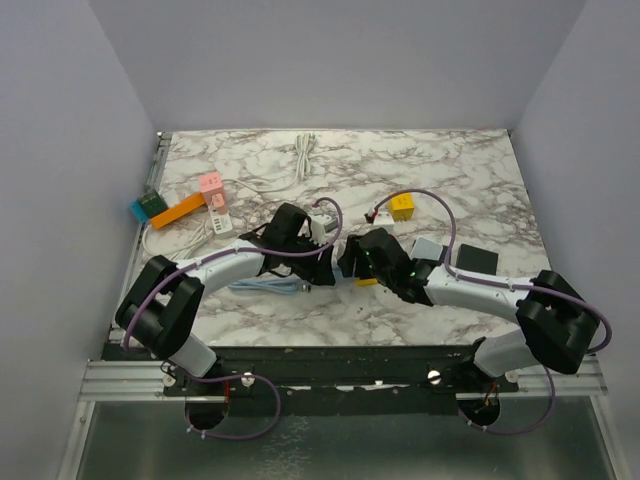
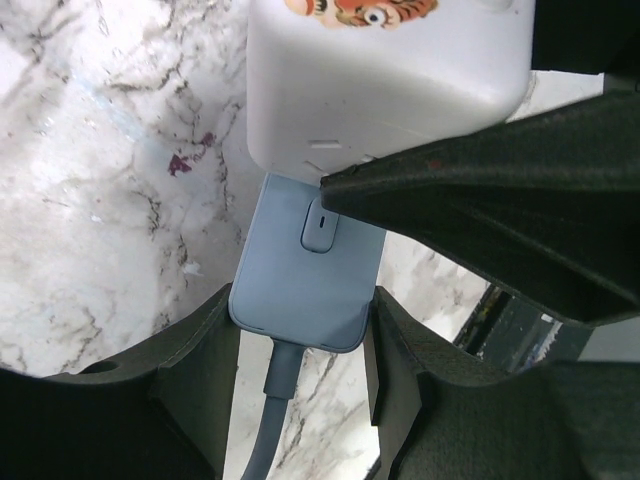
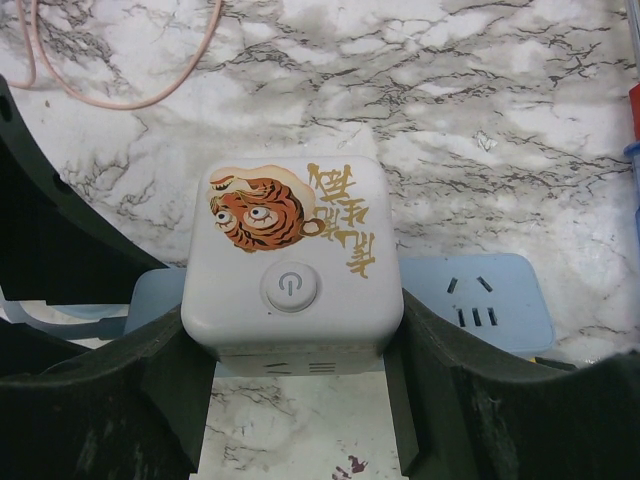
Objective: Pull the plug off the socket
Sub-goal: Remove the plug from the socket.
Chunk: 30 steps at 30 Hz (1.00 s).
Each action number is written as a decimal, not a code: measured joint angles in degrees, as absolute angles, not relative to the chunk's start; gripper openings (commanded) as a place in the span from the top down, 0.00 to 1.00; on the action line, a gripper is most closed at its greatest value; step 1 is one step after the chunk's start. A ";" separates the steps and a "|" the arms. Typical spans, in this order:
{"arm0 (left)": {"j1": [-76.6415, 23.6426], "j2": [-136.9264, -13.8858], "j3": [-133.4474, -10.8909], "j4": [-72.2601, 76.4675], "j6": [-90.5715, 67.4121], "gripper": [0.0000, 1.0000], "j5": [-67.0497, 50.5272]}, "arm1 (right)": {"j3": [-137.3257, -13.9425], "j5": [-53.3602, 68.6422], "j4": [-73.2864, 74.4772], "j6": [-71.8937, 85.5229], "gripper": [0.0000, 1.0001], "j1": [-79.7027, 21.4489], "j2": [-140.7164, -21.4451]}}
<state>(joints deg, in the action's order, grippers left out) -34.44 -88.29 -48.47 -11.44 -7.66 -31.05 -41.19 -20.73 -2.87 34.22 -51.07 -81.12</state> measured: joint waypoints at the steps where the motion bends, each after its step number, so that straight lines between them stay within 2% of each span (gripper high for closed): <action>1: -34.68 -88.29 -48.53 -10.94 -7.66 1.00 -30.35 | -41.19 -19.42 -2.87 34.52 1.00 -50.09 -81.12; 15: -35.38 -88.31 -48.77 -10.57 -7.68 1.00 -28.08 | -42.17 -16.05 -2.57 34.46 1.00 -48.07 -82.06; 30: -35.38 -89.49 -49.01 -14.94 -7.38 1.00 -30.30 | -42.15 -29.17 -2.07 30.11 1.00 -58.35 -83.33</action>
<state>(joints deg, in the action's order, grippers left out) -35.38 -89.49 -49.01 -14.94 -7.38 -30.30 -42.15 -29.17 -2.07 30.11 -58.35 -83.33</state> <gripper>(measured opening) 0.497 0.626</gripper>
